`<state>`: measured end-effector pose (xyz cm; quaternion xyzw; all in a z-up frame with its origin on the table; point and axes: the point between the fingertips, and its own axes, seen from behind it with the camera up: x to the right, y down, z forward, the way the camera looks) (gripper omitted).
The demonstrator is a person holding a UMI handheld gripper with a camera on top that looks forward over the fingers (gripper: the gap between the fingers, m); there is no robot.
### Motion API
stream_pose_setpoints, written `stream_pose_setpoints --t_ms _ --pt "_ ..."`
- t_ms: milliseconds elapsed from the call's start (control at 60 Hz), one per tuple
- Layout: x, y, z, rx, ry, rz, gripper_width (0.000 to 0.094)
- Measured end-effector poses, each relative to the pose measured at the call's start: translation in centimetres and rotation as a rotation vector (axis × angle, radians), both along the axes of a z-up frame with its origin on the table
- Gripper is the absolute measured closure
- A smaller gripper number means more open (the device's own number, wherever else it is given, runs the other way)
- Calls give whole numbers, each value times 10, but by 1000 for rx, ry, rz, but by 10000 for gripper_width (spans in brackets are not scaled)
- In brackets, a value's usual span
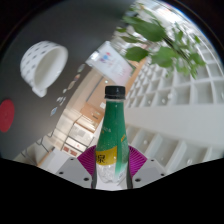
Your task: Pour water
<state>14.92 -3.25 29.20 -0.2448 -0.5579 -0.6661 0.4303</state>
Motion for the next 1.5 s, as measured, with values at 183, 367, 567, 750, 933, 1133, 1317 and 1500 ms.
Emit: stream_pose_setpoints --t_ms 183,367,567,750,933,1133,1317,1500 --pt "42 -21 79 17 819 44 531" --pt "85 -12 36 -142 1783 53 532" --pt "93 -16 -97 -353 2096 -70 535" --pt "96 -20 -183 -453 2118 -159 532" --pt "86 -22 -219 -477 2078 -147 526" --pt "85 -23 -218 -465 2079 -148 372" --pt "76 -57 -219 -521 2101 -282 96" --pt "56 -121 -186 -514 2106 -336 85"
